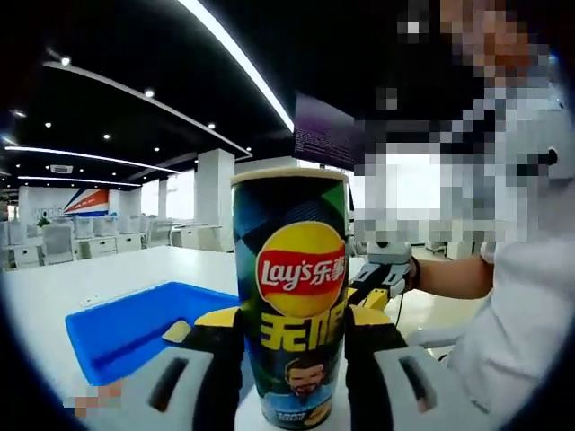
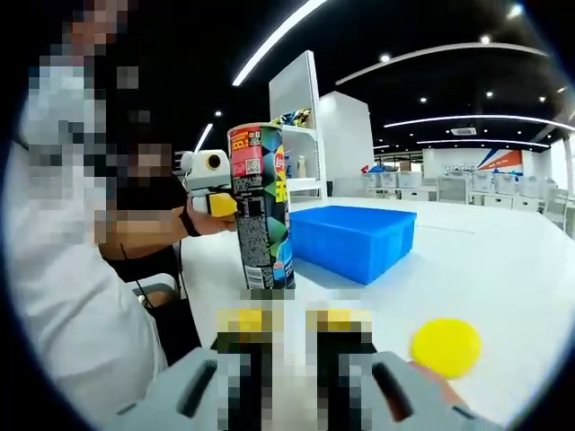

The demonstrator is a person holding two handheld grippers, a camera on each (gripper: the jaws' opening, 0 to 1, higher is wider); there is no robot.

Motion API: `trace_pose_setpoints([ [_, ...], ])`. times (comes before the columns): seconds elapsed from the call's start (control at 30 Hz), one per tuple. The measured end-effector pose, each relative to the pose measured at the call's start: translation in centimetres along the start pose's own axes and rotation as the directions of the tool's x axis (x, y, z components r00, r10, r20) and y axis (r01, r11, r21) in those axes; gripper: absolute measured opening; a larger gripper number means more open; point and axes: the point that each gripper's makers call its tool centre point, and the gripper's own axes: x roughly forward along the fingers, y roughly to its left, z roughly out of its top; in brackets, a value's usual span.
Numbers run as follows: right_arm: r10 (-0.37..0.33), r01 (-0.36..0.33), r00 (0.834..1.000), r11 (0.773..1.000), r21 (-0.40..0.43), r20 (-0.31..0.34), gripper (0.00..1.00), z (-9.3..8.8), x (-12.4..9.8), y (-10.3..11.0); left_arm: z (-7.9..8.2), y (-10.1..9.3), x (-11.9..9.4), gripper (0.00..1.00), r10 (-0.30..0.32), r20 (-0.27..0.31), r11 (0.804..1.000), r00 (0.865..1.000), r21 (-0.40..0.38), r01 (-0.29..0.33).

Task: Open the lid of the chip container on the table, take out the chips, place them into the box in front of the container, and close the lid

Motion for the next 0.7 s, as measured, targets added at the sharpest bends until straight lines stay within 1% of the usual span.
trace_pose_setpoints([
  [0.03, -0.014, 0.014, 1.000, 1.000, 0.004, 0.011, 0.21, 0.2, -0.1, -0.3, 0.0, -0.1, 0.0, 0.45, -0.004, 0.000, 1.000, 1.000, 0.001, 0.004],
  [0.1, -0.029, 0.029, 0.999, 1.000, -0.007, 0.015, 0.29, 0.4, -0.2, -0.7, 0.2, -0.1, -0.2, 0.45, -0.012, 0.007, 1.000, 1.000, 0.000, 0.012],
  [0.23, -0.066, 0.066, 0.998, 0.998, -0.011, 0.011, 0.36, 0.4, -0.3, -1.3, 1.3, 0.1, -0.8, 0.48, -0.026, 0.065, 0.999, 0.998, -0.029, 0.028],
  [0.3, -0.141, 0.141, 0.990, 0.990, -0.003, 0.013, 0.40, 0.4, -0.6, -2.9, 1.2, 0.2, -0.9, 0.51, -0.024, 0.060, 0.999, 0.998, -0.028, 0.026],
  [0.33, -0.168, 0.168, 0.986, 0.985, -0.030, -0.001, 0.42, 0.2, -0.8, -3.4, 1.0, 0.3, -1.1, 0.51, -0.019, 0.055, 0.999, 0.998, -0.029, 0.021],
  [0.37, -0.195, 0.193, 0.981, 0.979, -0.059, -0.020, 0.46, 0.0, -1.0, -4.0, 0.8, 0.4, -1.6, 0.52, -0.019, 0.062, 0.999, 0.998, -0.044, 0.022],
  [0.4, -0.237, 0.234, 0.971, 0.969, -0.078, -0.039, 0.49, -0.3, -1.4, -4.8, 0.8, 0.4, -1.9, 0.54, -0.022, 0.068, 0.998, 0.997, -0.058, 0.026],
  [0.47, -0.297, 0.291, 0.953, 0.952, -0.094, -0.054, 0.50, -0.4, -2.1, -6.1, 0.4, 0.3, -2.8, 0.59, -0.023, 0.065, 0.998, 0.998, -0.065, 0.027],
  [0.53, -0.323, 0.318, 0.944, 0.944, -0.091, -0.058, 0.51, -0.5, -2.6, -6.8, -0.3, 0.7, -4.0, 0.60, 0.000, 0.049, 0.997, 0.999, -0.072, 0.003],
  [0.57, -0.329, 0.324, 0.942, 0.942, -0.091, -0.059, 0.53, -0.5, -2.7, -6.9, -0.5, 0.9, -4.6, 0.60, 0.012, 0.051, 0.997, 0.999, -0.082, -0.008],
  [0.6, -0.386, 0.380, 0.921, 0.920, -0.097, -0.057, 0.58, -0.6, -3.1, -8.1, -0.5, 1.3, -5.4, 0.60, 0.036, 0.068, 0.994, 0.997, -0.107, -0.029],
  [0.63, -0.400, 0.392, 0.915, 0.914, -0.105, -0.058, 0.61, -0.6, -3.2, -8.4, -0.4, 1.5, -5.9, 0.60, 0.052, 0.083, 0.992, 0.995, -0.121, -0.042],
  [0.67, -0.423, 0.409, 0.904, 0.899, -0.157, -0.066, 0.63, -0.8, -3.4, -9.0, -0.3, 1.8, -6.6, 0.60, 0.070, 0.092, 0.990, 0.993, -0.127, -0.058],
  [0.7, -0.436, 0.422, 0.897, 0.893, -0.157, -0.070, 0.62, -1.0, -3.4, -9.4, -0.3, 1.9, -7.0, 0.60, 0.079, 0.097, 0.990, 0.992, -0.128, -0.067],
])
